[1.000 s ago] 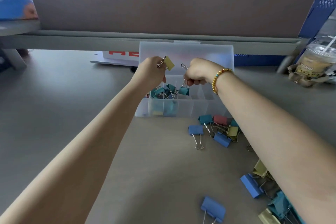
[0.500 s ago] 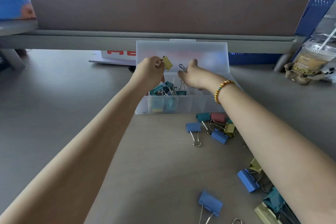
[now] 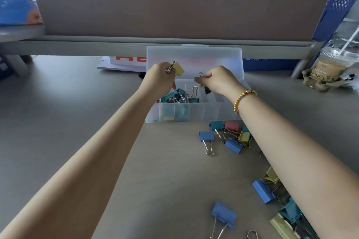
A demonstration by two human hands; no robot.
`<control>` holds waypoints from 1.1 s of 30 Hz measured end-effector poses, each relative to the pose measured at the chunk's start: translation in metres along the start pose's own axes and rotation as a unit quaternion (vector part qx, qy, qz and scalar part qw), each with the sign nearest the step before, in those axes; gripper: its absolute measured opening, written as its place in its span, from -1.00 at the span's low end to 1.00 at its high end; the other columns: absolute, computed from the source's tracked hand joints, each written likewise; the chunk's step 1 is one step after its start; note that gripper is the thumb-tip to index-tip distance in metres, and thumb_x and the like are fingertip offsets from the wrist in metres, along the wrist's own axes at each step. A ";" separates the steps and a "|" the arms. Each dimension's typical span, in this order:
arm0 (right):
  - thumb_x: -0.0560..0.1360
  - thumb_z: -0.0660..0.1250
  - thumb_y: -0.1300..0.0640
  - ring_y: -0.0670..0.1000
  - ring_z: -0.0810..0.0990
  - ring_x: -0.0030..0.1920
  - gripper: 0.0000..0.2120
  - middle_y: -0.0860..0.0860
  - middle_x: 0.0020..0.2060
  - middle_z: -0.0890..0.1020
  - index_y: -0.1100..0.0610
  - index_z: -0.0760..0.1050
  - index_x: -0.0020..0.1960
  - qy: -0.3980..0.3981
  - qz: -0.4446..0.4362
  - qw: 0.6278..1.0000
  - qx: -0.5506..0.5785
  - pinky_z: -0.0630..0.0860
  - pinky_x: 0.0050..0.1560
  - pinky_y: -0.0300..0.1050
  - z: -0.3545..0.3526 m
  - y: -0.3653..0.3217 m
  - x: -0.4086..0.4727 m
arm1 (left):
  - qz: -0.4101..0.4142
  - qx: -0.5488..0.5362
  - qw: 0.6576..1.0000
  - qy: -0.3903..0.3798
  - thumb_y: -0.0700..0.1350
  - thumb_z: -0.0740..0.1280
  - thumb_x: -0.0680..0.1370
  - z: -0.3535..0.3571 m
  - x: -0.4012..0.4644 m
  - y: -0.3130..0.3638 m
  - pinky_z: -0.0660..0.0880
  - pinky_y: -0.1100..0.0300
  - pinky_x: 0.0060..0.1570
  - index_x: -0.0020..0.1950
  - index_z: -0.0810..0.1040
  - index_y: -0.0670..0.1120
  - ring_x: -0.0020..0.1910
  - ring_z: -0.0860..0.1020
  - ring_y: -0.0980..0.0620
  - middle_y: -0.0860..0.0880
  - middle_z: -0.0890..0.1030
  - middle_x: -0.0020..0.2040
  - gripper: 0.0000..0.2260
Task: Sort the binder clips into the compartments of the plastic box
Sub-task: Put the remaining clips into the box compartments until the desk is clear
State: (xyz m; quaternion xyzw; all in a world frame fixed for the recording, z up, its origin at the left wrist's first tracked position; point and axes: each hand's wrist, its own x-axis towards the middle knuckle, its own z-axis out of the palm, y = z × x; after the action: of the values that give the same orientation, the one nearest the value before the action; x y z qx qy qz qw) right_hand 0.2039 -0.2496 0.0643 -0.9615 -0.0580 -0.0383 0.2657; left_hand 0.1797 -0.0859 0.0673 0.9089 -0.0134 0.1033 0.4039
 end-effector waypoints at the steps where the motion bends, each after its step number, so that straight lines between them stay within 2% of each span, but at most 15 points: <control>1: 0.55 0.22 -0.01 0.07 0.47 -0.27 -0.60 0.21 -0.28 0.57 0.30 0.63 -0.13 0.004 -0.003 1.000 0.030 0.29 -0.36 -0.20 -0.001 -0.001 -0.001 | 0.000 -0.002 1.000 -0.001 -0.18 0.08 0.61 0.001 0.000 0.000 0.20 0.41 -0.67 0.04 0.48 -0.12 -0.53 0.31 0.10 -0.07 0.61 -0.24 -0.81; 3: 0.59 0.17 0.10 -0.01 0.42 -0.36 -0.68 0.14 -0.23 0.55 0.27 0.60 -0.10 -0.005 -0.011 0.997 0.077 0.27 -0.42 -0.24 -0.002 -0.004 -0.001 | -0.001 -0.004 1.000 -0.003 -0.18 0.08 0.61 0.002 0.001 0.001 0.25 0.33 -0.58 0.06 0.48 -0.13 -0.52 0.31 0.09 -0.07 0.60 -0.25 -0.81; 5: 0.58 0.20 0.16 -0.08 0.42 -0.37 -0.79 0.11 -0.18 0.55 0.27 0.53 -0.04 -0.022 -0.017 0.995 0.097 0.30 -0.42 -0.26 -0.002 -0.006 -0.001 | 0.000 -0.006 1.000 -0.005 -0.18 0.08 0.60 0.004 0.001 0.001 0.24 0.28 -0.51 0.02 0.47 -0.10 -0.51 0.32 0.08 -0.07 0.61 -0.25 -0.82; 8: 0.56 0.25 0.18 -0.07 0.51 -0.35 -0.93 0.12 -0.16 0.60 0.18 0.46 -0.04 -0.057 -0.026 0.995 0.072 0.36 -0.43 -0.27 0.003 -0.003 -0.001 | -0.003 -0.001 1.000 -0.006 -0.17 0.08 0.60 0.004 0.000 -0.001 0.25 0.30 -0.54 -0.06 0.42 -0.07 -0.51 0.32 0.07 -0.06 0.60 -0.26 -0.85; 11: 0.55 0.27 0.17 0.04 0.54 -0.18 -0.93 0.17 -0.06 0.64 0.18 0.50 -0.04 -0.115 -0.065 0.991 -0.009 0.41 -0.29 -0.20 0.007 -0.005 -0.001 | -0.006 0.003 1.000 -0.007 -0.17 0.08 0.61 0.004 0.000 -0.002 0.24 0.28 -0.52 -0.08 0.42 -0.07 -0.51 0.32 0.08 -0.06 0.60 -0.26 -0.85; 15: 0.57 0.24 0.15 0.02 0.46 -0.10 -0.81 0.14 0.04 0.61 0.22 0.51 0.11 -0.177 -0.097 0.976 -0.085 0.35 -0.27 -0.20 0.008 -0.011 -0.003 | -0.005 0.003 1.000 -0.011 -0.17 0.08 0.61 0.004 0.000 -0.002 0.23 0.26 -0.50 -0.08 0.43 -0.07 -0.50 0.32 0.08 -0.06 0.61 -0.25 -0.85; 18: 0.56 0.24 0.10 0.01 0.45 -0.03 -0.79 0.10 0.08 0.57 0.18 0.48 0.13 -0.119 -0.088 0.986 -0.074 0.36 -0.07 -0.15 0.006 -0.006 -0.004 | -0.001 0.002 1.000 -0.014 -0.17 0.08 0.61 0.003 0.000 -0.001 0.24 0.25 -0.49 -0.09 0.43 -0.08 -0.50 0.33 0.07 -0.07 0.61 -0.26 -0.84; 20: 0.55 0.27 0.10 0.01 0.45 -0.05 -0.81 0.09 0.06 0.57 0.19 0.51 0.09 -0.053 -0.091 0.992 -0.065 0.34 -0.07 -0.16 0.005 -0.001 -0.003 | 0.003 0.002 1.000 -0.016 -0.18 0.09 0.61 0.004 0.000 0.000 0.25 0.25 -0.47 -0.09 0.43 -0.10 -0.49 0.34 0.08 -0.08 0.61 -0.25 -0.84; 21: 0.54 0.28 0.10 0.01 0.46 -0.06 -0.80 0.09 0.04 0.59 0.20 0.54 0.08 -0.051 -0.093 0.992 -0.061 0.34 -0.08 -0.17 0.004 0.000 -0.004 | 0.004 0.002 1.000 -0.017 -0.18 0.09 0.61 0.004 0.000 0.000 0.25 0.24 -0.46 -0.09 0.44 -0.11 -0.48 0.34 0.08 -0.08 0.61 -0.24 -0.84; 25: 0.52 0.32 0.11 0.03 0.52 -0.02 -0.79 0.08 0.06 0.64 0.18 0.62 0.08 -0.138 -0.099 0.981 -0.096 0.35 -0.06 -0.19 0.009 -0.002 -0.004 | 0.010 0.003 1.000 -0.021 -0.20 0.09 0.59 0.005 0.001 0.003 0.24 0.24 -0.46 -0.11 0.44 -0.14 -0.49 0.33 0.10 -0.10 0.62 -0.23 -0.84; 29: 0.54 0.29 0.09 0.07 0.53 0.06 -0.78 0.08 0.08 0.62 0.14 0.62 0.10 -0.142 -0.104 0.976 -0.126 0.39 -0.05 -0.17 0.013 -0.004 -0.001 | 0.020 0.033 0.999 -0.017 -0.18 0.10 0.59 0.008 0.001 0.005 0.22 0.23 -0.48 -0.12 0.46 -0.12 -0.51 0.31 0.11 -0.08 0.62 -0.24 -0.82; 32: 0.58 0.21 0.11 0.02 0.53 -0.01 -0.75 0.05 0.02 0.62 0.17 0.60 0.11 -0.068 -0.108 0.991 -0.040 0.44 -0.14 -0.32 0.003 0.000 -0.002 | 0.023 0.055 0.998 -0.015 -0.17 0.12 0.59 0.008 0.004 0.004 0.24 0.23 -0.47 -0.13 0.50 -0.16 -0.50 0.34 0.09 -0.10 0.63 -0.23 -0.79; 33: 0.58 0.19 0.14 0.01 0.54 -0.02 -0.75 0.06 -0.02 0.63 0.18 0.60 0.10 -0.028 -0.100 0.994 0.024 0.46 -0.08 -0.28 -0.001 0.005 -0.002 | 0.025 0.067 0.997 -0.020 -0.15 0.14 0.59 0.009 0.005 0.004 0.26 0.23 -0.43 -0.13 0.53 -0.18 -0.48 0.37 0.05 -0.13 0.64 -0.22 -0.78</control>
State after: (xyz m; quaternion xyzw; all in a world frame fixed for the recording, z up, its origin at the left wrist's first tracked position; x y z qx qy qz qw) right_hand 0.2026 -0.2542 0.0626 -0.9450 -0.1620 -0.0358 0.2817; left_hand 0.1859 -0.0950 0.0654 0.9350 -0.0373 0.0960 0.3393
